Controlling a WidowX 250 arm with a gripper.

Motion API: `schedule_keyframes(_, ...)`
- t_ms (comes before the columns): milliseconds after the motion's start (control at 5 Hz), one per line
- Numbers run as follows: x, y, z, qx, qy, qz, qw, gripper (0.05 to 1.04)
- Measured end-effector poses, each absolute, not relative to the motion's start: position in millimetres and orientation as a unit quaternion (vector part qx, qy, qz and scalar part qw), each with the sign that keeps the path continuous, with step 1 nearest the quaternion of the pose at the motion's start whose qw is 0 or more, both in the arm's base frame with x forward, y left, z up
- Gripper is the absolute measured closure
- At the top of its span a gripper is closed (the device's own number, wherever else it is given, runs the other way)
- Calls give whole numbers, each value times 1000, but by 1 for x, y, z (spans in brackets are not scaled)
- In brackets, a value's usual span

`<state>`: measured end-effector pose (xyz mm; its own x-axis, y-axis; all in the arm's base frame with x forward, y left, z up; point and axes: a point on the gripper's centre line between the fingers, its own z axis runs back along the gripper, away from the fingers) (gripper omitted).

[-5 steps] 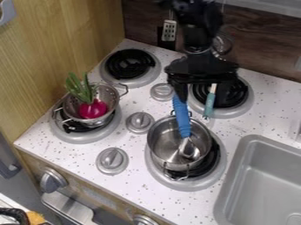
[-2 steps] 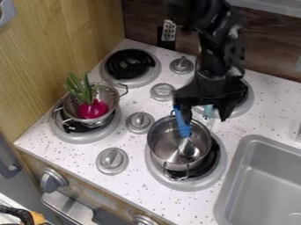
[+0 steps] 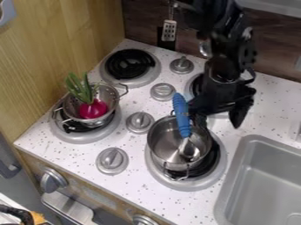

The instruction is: Put the silver pot to the left corner burner

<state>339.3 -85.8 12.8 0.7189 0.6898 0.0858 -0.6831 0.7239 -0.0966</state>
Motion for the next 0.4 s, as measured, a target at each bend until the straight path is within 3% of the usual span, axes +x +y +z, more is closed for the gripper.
schedule_keyframes(400, 332, -90, -8, -34, -49, 380, 923, 84)
